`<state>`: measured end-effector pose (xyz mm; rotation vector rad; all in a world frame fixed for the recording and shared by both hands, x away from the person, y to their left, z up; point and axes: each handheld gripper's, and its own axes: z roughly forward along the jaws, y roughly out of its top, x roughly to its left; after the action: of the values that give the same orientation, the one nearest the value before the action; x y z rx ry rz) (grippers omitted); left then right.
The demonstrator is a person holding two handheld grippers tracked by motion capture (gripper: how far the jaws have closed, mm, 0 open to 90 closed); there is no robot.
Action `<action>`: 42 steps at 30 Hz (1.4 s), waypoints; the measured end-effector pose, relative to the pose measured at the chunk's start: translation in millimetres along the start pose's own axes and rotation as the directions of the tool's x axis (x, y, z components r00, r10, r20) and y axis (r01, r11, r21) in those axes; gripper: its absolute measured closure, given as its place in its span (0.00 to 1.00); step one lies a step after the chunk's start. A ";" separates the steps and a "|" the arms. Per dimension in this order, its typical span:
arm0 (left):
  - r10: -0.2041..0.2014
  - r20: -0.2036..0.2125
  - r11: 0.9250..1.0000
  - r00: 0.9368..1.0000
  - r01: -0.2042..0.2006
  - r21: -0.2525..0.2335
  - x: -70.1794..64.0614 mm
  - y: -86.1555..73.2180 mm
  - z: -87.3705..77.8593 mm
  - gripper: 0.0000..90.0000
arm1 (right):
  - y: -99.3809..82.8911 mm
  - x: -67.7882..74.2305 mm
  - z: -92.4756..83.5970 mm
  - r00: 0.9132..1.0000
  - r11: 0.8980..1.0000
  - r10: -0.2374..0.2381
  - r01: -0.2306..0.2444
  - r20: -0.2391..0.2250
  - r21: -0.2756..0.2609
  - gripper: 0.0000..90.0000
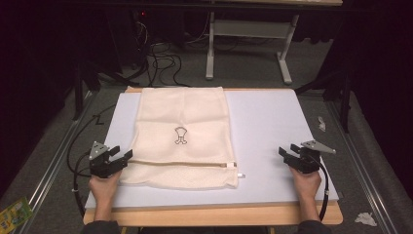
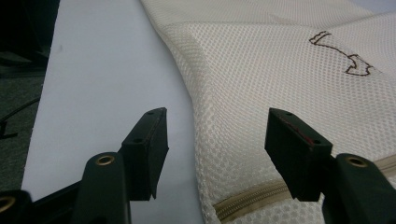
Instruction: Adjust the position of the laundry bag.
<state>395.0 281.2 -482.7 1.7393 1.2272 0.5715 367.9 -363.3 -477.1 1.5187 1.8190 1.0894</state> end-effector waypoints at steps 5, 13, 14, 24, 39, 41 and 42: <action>0.010 0.005 1.000 1.000 -0.010 -0.003 -0.8 -0.2 -0.3 0.45 | 0.0 0.1 0.0 1.000 1.000 0.001 -0.001 0.004 0.000 0.48; 0.019 0.010 1.000 1.000 -0.019 0.012 -1.5 0.5 1.0 0.45 | 0.0 -0.6 -0.7 1.000 1.000 0.017 -0.017 0.015 -0.002 0.45; 0.028 0.007 0.999 1.000 -0.028 0.020 -2.4 0.8 1.7 0.46 | 0.0 -1.2 -0.8 1.000 1.000 0.023 -0.022 0.020 -0.007 0.44; 0.009 0.028 0.999 1.000 -0.010 0.047 0.4 2.8 4.3 0.41 | 0.9 -9.0 -0.9 0.997 0.997 0.079 -0.079 -0.020 -0.008 0.45; 0.046 0.038 0.996 0.998 -0.049 0.077 -8.1 15.6 9.0 0.39 | 11.5 0.4 -1.2 1.000 1.000 0.014 -0.014 -0.008 0.016 0.50; 0.048 0.041 0.995 0.998 -0.052 0.084 -9.2 18.6 9.9 0.39 | 13.8 2.9 -0.9 0.999 0.999 0.032 -0.031 -0.021 0.035 0.50; 0.043 0.039 0.995 0.998 -0.047 0.084 -9.6 19.8 10.5 0.39 | 15.0 4.4 0.1 0.999 0.999 0.031 -0.030 -0.022 0.043 0.50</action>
<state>409.0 266.3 -469.4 1.8450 1.2048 0.5180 375.1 -358.4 -464.2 1.5700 1.8502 1.0927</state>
